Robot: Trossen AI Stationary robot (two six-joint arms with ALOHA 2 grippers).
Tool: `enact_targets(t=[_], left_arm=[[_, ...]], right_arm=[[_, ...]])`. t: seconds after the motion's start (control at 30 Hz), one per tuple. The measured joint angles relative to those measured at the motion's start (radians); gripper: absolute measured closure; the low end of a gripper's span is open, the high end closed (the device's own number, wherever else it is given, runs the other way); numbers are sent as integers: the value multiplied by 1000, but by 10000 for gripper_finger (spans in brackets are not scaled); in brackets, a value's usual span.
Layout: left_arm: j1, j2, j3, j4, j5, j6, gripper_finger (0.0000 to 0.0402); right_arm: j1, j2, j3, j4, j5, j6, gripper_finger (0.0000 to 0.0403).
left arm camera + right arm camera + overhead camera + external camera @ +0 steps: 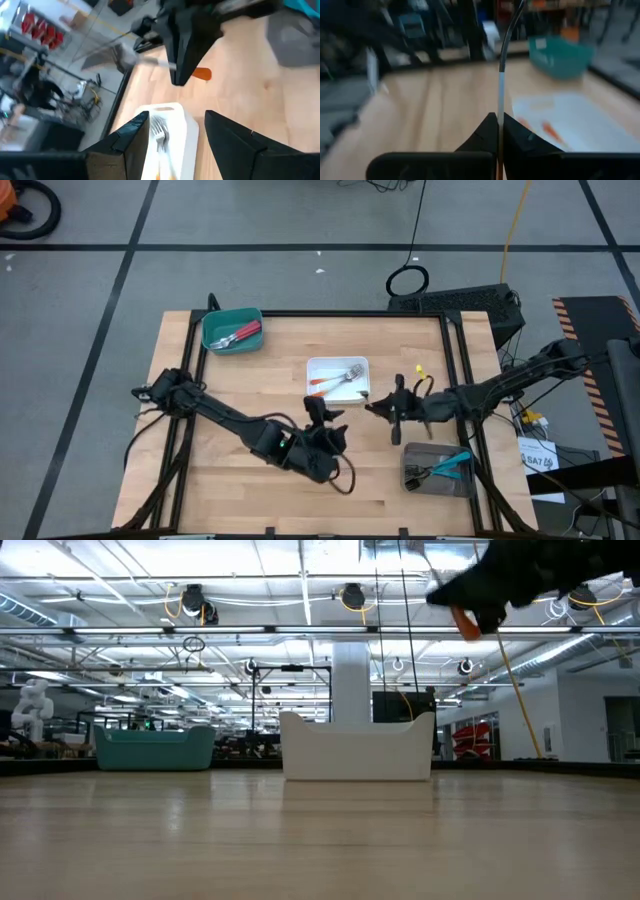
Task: Sort silverware by color (type)
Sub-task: Put the orange fork into the white bin
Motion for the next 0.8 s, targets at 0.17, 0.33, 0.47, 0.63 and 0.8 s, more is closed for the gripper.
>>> enact_targets(t=[0.17,0.33,0.47,0.63,0.8], left_arm=[[38,2,-49,188,41,1,202],[59,4,-162,440,60,38,202],[62,4,-234,600,50,69,202],[58,4,-295,798,56,101,202],[60,4,-297,874,121,69,202]], right_arm=[[14,-2,-22,225,-1,-92,402],[27,21,-23,375,-1,-177,402],[27,24,-23,467,-2,-241,402],[27,49,-23,542,-45,-311,402],[27,104,-23,634,-57,-346,402]])
